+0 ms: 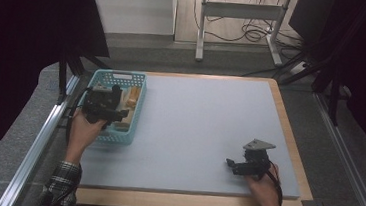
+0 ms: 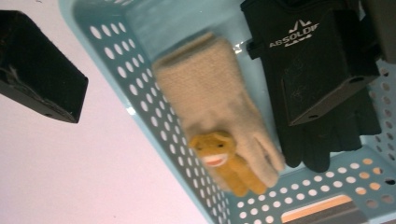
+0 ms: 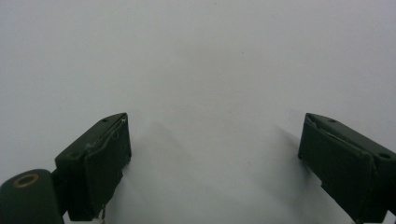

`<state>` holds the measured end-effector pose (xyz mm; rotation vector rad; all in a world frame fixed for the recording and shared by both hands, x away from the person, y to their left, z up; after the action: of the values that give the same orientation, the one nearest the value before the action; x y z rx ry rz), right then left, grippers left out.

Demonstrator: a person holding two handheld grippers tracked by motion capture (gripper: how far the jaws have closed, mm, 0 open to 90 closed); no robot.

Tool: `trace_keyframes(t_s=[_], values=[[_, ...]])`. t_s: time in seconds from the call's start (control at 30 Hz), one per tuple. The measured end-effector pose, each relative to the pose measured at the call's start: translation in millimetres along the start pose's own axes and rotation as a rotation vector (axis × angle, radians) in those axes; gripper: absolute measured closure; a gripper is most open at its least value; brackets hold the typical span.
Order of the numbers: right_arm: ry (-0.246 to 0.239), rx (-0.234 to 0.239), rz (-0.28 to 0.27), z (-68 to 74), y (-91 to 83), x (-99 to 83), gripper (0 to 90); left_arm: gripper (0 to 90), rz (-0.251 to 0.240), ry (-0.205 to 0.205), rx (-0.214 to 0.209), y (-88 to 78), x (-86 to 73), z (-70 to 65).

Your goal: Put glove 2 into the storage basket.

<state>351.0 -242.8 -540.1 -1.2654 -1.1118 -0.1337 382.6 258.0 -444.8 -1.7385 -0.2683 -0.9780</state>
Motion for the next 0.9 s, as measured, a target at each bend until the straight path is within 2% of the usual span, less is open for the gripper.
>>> trace_keyframes(t_s=[0.9], values=[[0.001, 0.0, 0.001, 0.2, -0.1, 0.1, 9.0, 0.6, -0.033, 0.066, -0.103, 16.5, -6.4, -48.3]])
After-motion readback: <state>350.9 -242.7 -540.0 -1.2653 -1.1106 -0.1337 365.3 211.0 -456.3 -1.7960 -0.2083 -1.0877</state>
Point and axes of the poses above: each handheld gripper's, and its own axes: y roughly forward along the jaws, x roughly out of its top, z roughly to its left, the point moved 1 cm from there along y, roughly forward along the jaws, and after that the axes turned 5 degrees about -x, right-handed, at the moved point
